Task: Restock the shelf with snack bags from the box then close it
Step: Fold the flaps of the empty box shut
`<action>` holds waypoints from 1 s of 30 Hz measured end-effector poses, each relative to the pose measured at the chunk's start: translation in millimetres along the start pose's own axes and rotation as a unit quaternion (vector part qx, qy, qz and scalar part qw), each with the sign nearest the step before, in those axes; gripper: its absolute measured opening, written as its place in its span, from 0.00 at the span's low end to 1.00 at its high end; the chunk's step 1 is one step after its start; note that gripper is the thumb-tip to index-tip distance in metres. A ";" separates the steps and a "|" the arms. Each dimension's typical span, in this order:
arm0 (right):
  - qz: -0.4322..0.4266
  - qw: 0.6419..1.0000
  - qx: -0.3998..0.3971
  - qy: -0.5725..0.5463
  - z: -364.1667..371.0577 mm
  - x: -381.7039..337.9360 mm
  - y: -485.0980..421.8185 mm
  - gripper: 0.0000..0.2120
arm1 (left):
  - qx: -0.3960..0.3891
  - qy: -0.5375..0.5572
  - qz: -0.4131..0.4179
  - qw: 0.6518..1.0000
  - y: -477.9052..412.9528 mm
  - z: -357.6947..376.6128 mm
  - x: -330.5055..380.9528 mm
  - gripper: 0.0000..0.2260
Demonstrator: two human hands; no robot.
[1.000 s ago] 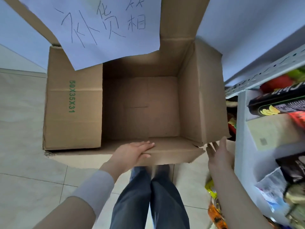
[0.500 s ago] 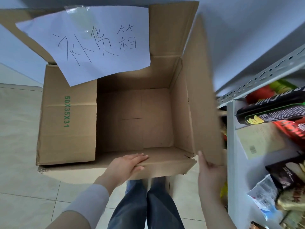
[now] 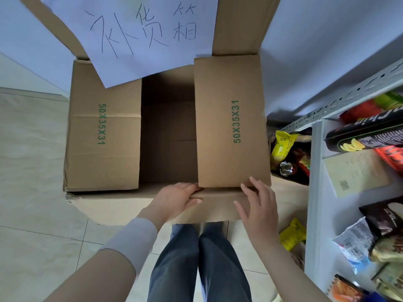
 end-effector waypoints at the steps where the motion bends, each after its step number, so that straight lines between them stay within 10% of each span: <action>1: 0.036 0.999 -0.002 -0.027 -0.5 0.7 16.0 0.20 | 0.001 -0.003 -0.005 1.000 2.5 -0.9 -1.6 0.23; 4: 0.261 0.949 -0.057 -0.164 17.5 13.4 81.3 0.16 | 0.014 -0.006 -0.004 1.000 9.5 -5.4 -7.1 0.22; 9: 0.593 0.560 -0.266 -0.514 126.1 -40.2 191.4 0.12 | 0.056 -0.001 -0.009 0.998 21.8 -12.3 -28.8 0.20; 12: 0.588 0.469 -0.240 -0.614 178.7 -76.1 185.8 0.20 | 0.079 0.001 0.016 0.997 23.4 -11.8 -33.8 0.19; 17: 0.537 0.431 -0.179 -0.703 238.7 -98.4 153.0 0.25 | 0.137 -0.007 0.059 0.989 21.7 -11.0 -35.8 0.19; 20: 0.529 0.417 -0.154 -0.723 233.7 -93.1 149.7 0.11 | 0.159 -0.025 0.076 0.984 18.0 -12.9 -34.6 0.20; 30: 0.521 0.582 -0.169 -0.602 80.6 -111.7 199.6 0.07 | 0.015 -0.066 0.035 0.997 80.0 10.7 -17.5 0.29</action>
Point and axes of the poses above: each hand's wrist, its own y-axis away from the middle knuckle, its own z-axis out of the palm, x = y × z, the point moved 10 cm from there along -y, towards the middle knuckle, and after that the axes turned 6 degrees about y, right-handed, at the moved point
